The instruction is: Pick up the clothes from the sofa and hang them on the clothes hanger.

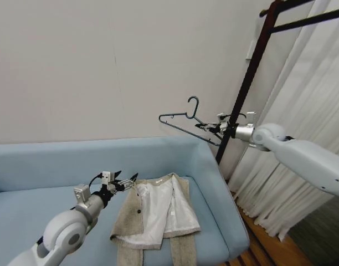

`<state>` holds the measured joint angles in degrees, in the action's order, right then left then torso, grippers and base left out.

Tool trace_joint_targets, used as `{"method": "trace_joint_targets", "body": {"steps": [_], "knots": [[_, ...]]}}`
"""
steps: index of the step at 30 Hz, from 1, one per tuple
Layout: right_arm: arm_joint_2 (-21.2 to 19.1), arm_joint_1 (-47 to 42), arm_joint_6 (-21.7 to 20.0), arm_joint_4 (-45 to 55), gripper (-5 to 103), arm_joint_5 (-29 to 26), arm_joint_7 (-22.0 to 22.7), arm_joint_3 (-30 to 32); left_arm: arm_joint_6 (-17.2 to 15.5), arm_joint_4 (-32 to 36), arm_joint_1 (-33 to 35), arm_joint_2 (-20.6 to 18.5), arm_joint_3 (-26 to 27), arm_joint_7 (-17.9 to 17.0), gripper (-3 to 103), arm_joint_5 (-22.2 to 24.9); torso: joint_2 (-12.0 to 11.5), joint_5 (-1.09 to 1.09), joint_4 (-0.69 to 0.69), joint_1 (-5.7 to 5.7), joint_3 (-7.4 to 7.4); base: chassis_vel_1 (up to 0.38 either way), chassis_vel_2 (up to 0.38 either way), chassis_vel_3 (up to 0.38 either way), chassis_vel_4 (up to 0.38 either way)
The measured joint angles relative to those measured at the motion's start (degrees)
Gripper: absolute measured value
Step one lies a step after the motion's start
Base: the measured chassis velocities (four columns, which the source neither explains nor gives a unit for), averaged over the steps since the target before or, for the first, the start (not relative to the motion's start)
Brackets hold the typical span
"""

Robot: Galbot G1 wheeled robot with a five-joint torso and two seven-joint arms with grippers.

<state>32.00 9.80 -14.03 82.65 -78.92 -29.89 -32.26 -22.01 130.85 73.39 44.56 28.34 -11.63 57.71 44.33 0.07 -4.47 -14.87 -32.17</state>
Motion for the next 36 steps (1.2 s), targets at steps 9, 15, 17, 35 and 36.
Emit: {"method": "trace_joint_targets", "body": {"steps": [9,15,17,35,36], "knots": [[3.57,-13.25,1.21,2.98,9,4.28,1.01,10.58,0.32,1.41,1.9,-0.79,0.68,-0.04,100,-0.54,0.0,0.01,0.0,0.01,0.01,0.0,0.0,0.0,0.0],[5.25,-20.72,2.36,3.74,9,7.76,0.41,14.96,0.53,1.63,2.84,-1.01,0.61,-0.05,100,-1.26,0.0,0.02,0.01,0.01,0.0,0.0,0.0,0.0,0.0],[5.48,-22.03,2.82,3.78,9,8.55,0.15,15.43,0.55,1.57,2.87,-1.03,0.57,-0.05,100,-1.35,0.01,0.01,0.02,0.01,0.01,0.0,0.0,0.0,0.0],[1.98,-48.15,5.67,11.15,9,17.18,-5.7,32.41,0.88,-1.39,3.45,0.39,-0.77,1.03,100,-3.98,0.0,0.03,0.0,0.01,0.01,0.0,0.0,0.0,0.0],[0.38,-50.02,5.53,12.22,9,16.14,-6.76,33.63,0.9,-1.83,3.56,0.67,-0.77,1.03,100,-4.45,0.01,0.0,0.02,0.01,0.01,0.0,0.0,0.0,0.0]]}}
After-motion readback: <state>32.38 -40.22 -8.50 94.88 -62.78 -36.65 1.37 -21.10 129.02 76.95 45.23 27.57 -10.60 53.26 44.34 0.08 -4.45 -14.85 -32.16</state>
